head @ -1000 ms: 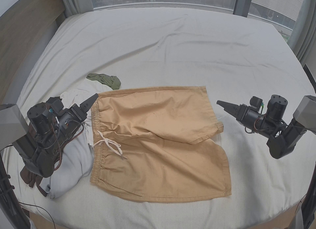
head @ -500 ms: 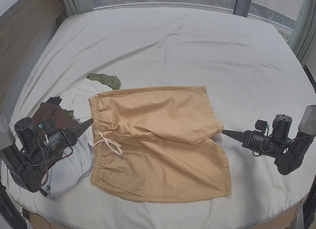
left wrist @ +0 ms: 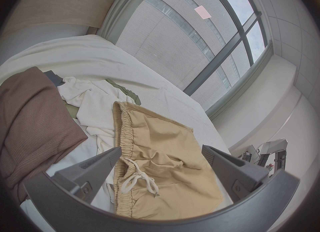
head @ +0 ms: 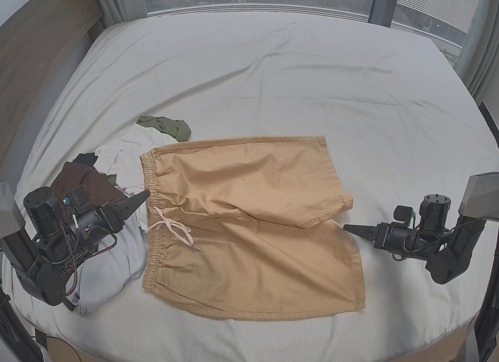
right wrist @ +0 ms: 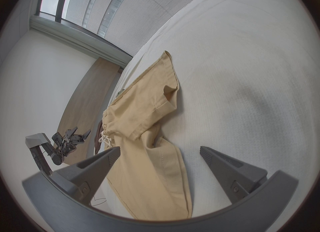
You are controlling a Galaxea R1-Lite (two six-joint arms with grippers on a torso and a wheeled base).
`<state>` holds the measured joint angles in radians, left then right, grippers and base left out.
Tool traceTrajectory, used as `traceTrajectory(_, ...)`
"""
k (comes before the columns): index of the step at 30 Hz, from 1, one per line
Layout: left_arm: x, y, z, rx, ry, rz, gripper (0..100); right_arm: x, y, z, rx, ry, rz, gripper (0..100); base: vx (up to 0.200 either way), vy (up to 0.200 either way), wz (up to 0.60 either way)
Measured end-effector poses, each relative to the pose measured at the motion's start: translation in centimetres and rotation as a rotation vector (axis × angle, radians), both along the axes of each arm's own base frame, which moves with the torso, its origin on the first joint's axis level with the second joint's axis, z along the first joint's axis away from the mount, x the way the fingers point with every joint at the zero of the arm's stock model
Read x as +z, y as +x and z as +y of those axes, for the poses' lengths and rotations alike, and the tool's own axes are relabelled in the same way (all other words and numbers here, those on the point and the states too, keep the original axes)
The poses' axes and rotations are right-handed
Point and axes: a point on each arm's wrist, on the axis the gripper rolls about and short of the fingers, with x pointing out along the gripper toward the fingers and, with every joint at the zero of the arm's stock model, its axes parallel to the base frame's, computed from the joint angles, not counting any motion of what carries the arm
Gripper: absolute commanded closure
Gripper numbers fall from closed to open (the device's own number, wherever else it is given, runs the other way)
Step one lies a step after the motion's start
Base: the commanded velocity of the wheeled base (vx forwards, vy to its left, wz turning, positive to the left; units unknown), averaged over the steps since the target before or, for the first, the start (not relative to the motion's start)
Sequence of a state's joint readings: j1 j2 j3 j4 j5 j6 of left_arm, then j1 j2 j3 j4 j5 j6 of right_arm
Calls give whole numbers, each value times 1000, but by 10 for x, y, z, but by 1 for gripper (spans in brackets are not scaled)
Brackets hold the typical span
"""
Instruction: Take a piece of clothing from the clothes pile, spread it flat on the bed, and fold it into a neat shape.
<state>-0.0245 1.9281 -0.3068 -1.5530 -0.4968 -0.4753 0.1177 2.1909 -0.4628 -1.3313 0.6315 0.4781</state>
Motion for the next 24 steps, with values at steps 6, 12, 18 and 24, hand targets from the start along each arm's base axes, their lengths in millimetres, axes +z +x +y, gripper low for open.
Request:
traceTrajectory(6, 0, 0, -2, -7, -1, 1, 0, -7, -5, 14, 46, -2, 29, 0, 0, 0, 0)
traceTrajectory(12, 1, 0, -2, -8, -1, -2, 0, -10, -8, 21, 75, 1, 42, 0, 0, 0, 0)
traceTrajectory(18, 1, 0, -3, -10, -1, -5, 0, 6, -15, 23, 113, 55, 35, 0, 0, 0, 0)
traceTrajectory(24, 2, 0, -3, -12, -2, -8, 0, 27, -13, 23, 112, 120, -7, 0, 0, 0, 0)
